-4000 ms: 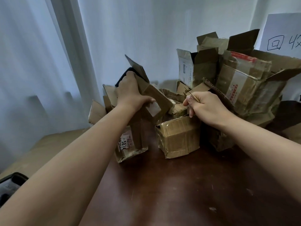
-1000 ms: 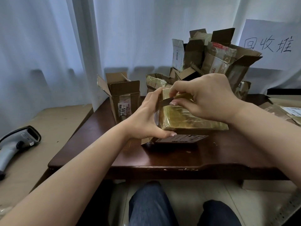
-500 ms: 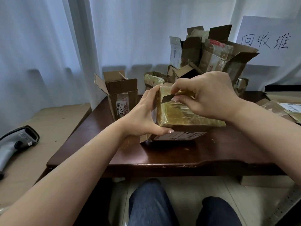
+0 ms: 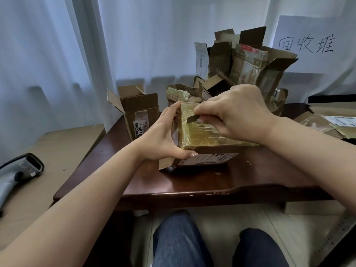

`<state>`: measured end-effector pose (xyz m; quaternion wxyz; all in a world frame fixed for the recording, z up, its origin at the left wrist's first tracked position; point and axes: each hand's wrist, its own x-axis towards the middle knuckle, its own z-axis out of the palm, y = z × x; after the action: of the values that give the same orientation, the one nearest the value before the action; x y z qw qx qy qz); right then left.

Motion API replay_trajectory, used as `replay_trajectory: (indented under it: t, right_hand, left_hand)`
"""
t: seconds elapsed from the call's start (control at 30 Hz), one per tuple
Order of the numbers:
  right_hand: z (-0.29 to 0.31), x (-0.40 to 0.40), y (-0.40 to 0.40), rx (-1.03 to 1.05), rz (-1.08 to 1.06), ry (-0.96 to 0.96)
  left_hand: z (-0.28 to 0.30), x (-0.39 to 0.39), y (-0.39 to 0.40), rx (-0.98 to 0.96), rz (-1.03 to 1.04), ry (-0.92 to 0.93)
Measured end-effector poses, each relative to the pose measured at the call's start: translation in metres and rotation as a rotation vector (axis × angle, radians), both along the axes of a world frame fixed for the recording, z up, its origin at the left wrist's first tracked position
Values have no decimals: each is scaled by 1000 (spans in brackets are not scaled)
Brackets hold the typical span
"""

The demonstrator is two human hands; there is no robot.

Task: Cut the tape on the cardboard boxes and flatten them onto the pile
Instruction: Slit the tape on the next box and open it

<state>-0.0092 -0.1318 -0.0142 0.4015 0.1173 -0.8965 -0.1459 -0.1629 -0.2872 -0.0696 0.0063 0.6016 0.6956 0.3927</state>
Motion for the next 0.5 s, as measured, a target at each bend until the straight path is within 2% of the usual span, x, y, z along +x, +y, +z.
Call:
replay_trajectory:
  t: [0.13, 0.27, 0.5]
  right_hand:
    - [-3, 2, 4, 12, -3, -14]
    - [-9, 14, 32, 37, -104, -96]
    - [-20, 36, 69, -52, -213, -5]
  left_hand:
    - [2, -1, -1, -15, -21, -14]
    - [2, -6, -16, -26, -63, -99]
    - [4, -16, -28, -58, -45, -149]
